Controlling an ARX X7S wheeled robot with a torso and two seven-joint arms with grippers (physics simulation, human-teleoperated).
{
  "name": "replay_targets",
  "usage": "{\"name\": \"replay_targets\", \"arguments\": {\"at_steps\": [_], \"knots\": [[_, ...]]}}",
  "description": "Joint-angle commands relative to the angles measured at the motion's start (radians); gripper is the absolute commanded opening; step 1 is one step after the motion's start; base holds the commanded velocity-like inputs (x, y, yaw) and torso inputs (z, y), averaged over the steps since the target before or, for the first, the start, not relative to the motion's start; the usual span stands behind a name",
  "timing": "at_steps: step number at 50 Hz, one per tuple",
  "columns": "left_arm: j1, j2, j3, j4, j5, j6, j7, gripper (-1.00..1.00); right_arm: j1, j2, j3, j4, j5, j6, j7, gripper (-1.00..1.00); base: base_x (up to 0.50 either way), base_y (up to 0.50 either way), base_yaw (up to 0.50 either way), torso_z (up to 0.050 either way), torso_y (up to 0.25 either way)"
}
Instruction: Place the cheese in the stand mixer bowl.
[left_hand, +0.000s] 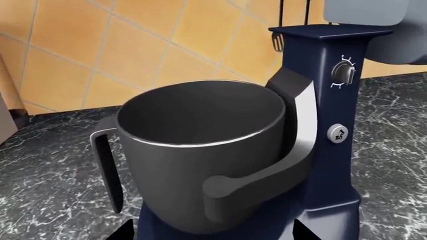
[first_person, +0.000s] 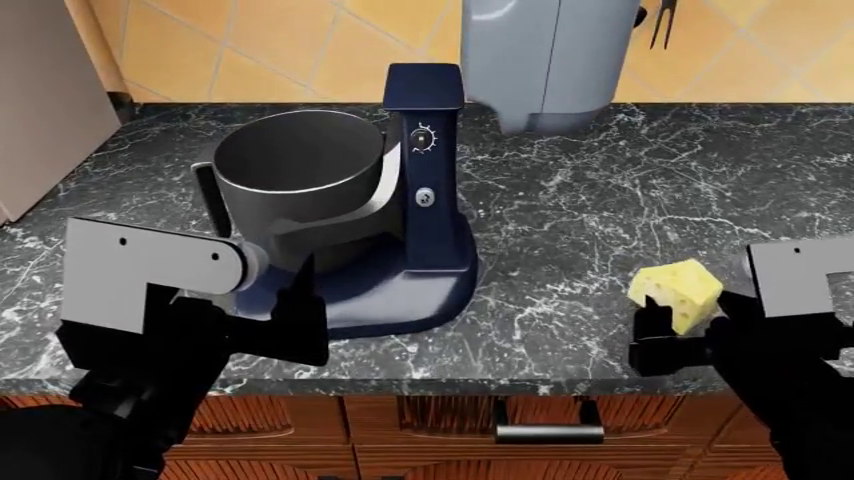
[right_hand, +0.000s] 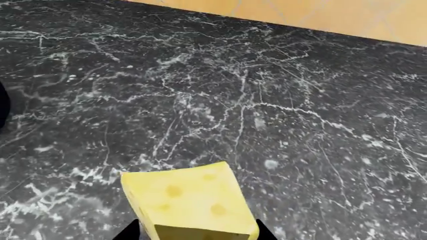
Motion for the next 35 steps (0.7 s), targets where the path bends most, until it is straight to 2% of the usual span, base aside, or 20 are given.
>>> {"name": "replay_targets", "arguments": {"at_steps": [1,4,8,9,13,15,18,20,24,25,30,33,35], "knots": [[-0.012,-0.012,0.009,0.003,-0.028,0.017,-0.017,1.00,-0.007,0.044,0.109,-0.143,0.123,0.001,0.013,-1.00,0.00,0.00,0.00,0.000,0.000],[-0.017,-0.022,0.008,0.009,-0.053,0.026,-0.035,1.00,-0.014,0.059,0.139,-0.200,0.181,-0.003,0.005,-1.00,0.00,0.00,0.00,0.000,0.000],[-0.033,-0.045,0.004,0.019,-0.123,0.054,-0.070,1.00,-0.050,0.066,0.169,-0.291,0.165,-0.057,-0.084,-1.00,0.00,0.00,0.00,0.000,0.000],[-0.054,-0.058,0.005,0.029,-0.169,0.076,-0.098,1.00,-0.093,0.070,0.202,-0.367,0.123,-0.116,-0.189,-1.00,0.00,0.00,0.00,0.000,0.000],[-0.137,-0.117,0.041,0.048,-0.413,0.213,-0.221,1.00,-0.113,0.077,0.232,-0.423,0.159,-0.142,-0.218,-1.00,0.00,0.00,0.00,0.000,0.000],[-0.170,-0.144,0.038,0.061,-0.572,0.342,-0.280,1.00,-0.116,0.068,0.256,-0.453,0.168,-0.172,-0.242,-1.00,0.00,0.00,0.00,0.000,0.000],[-0.212,-0.156,0.041,0.048,-0.655,0.387,-0.269,1.00,-0.106,0.062,0.240,-0.470,0.163,-0.178,-0.251,-1.00,0.00,0.00,0.00,0.000,0.000],[-0.224,-0.148,0.036,0.015,-0.728,0.419,-0.226,1.00,-0.093,0.057,0.225,-0.485,0.157,-0.181,-0.255,-1.00,0.00,0.00,0.00,0.000,0.000],[-0.237,-0.128,0.012,-0.082,-0.778,0.422,-0.130,1.00,-0.051,0.061,0.211,-0.484,0.195,-0.183,-0.237,-1.00,0.00,0.00,0.00,0.000,0.000],[-0.248,-0.112,-0.004,-0.116,-0.771,0.409,-0.085,1.00,-0.051,0.050,0.212,-0.495,0.172,-0.197,-0.258,-1.00,0.00,0.00,0.00,0.000,0.000],[-0.243,-0.078,-0.044,-0.241,-0.818,0.458,-0.012,1.00,-0.115,0.000,0.243,-0.529,0.049,-0.293,-0.406,-1.00,0.00,0.00,0.00,0.000,0.000],[-0.246,-0.090,-0.036,-0.317,-0.846,0.458,0.009,1.00,-0.140,-0.006,0.236,-0.523,-0.007,-0.318,-0.452,-1.00,0.00,0.00,0.00,0.000,0.000],[-0.258,-0.106,-0.029,-0.341,-0.819,0.402,0.040,1.00,-0.161,-0.012,0.233,-0.519,-0.047,-0.340,-0.486,-1.00,0.00,0.00,0.00,0.000,0.000]]}}
